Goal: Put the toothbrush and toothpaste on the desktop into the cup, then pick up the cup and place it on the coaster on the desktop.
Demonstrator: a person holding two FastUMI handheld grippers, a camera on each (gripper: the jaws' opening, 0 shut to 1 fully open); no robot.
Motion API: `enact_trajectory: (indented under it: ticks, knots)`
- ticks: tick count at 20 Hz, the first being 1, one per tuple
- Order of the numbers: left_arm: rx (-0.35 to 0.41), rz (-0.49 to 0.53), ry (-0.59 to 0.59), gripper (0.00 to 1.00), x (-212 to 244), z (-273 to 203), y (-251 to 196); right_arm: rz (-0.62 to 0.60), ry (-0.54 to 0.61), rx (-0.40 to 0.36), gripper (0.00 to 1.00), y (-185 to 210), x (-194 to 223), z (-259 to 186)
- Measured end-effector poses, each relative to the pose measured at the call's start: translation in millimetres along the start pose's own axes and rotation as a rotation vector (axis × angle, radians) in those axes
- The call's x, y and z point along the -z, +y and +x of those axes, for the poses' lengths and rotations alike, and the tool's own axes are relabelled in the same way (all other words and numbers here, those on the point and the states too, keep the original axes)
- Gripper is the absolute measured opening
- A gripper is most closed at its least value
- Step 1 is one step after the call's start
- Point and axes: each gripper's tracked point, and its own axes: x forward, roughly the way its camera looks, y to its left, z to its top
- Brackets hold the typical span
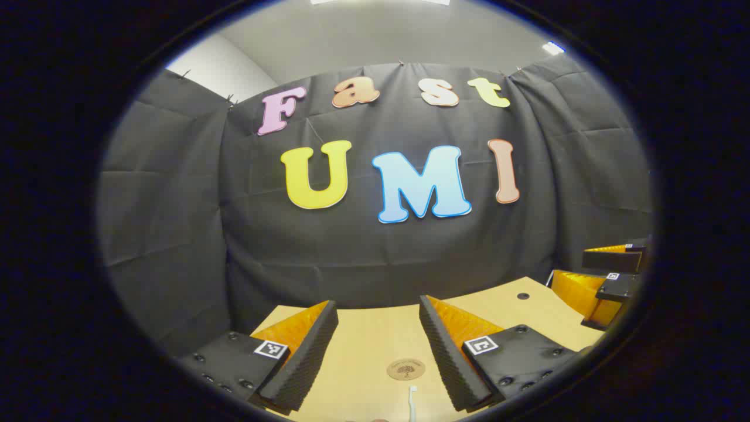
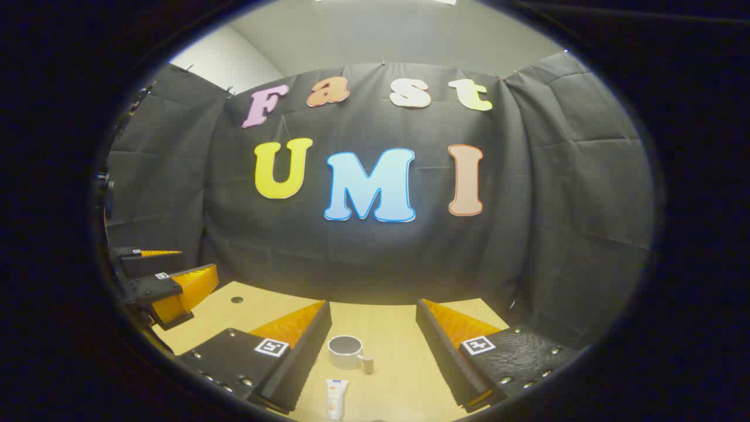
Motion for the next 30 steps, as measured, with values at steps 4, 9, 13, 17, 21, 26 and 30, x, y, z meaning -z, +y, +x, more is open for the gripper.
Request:
enact_trajectory:
  ticks: [4,9,13,17,21,26,30]
  knots:
    - [-0.003,-0.002,0.0,0.94,0.0,-2.4,1.4,-0.002,0.002,-0.013,0.92,4.3,0.7,-1.3]
    - [0.01,-0.01,-0.008,0.93,-3.1,-7.1,-1.9,-0.002,-0.005,-0.006,0.92,4.1,0.6,-5.4]
    - [0.014,-0.021,-0.011,0.93,-2.2,-10.1,-3.0,-0.002,-0.001,-0.006,0.92,4.7,2.5,-9.7]
    - [0.013,-0.033,0.003,0.92,1.8,-10.7,-2.3,0.0,0.007,-0.006,0.92,6.4,5.5,-11.0]
    - [0.022,-0.056,0.065,0.95,20.2,-5.9,-3.8,0.014,0.044,-0.017,0.92,10.1,14.6,-10.8]
    - [0.027,-0.097,0.15,0.94,48.4,0.2,-0.5,0.006,0.095,-0.038,0.92,16.4,30.8,-3.4]
    - [0.043,-0.109,0.256,0.93,81.6,6.3,-2.3,0.001,0.18,-0.082,0.92,28.3,56.3,4.1]
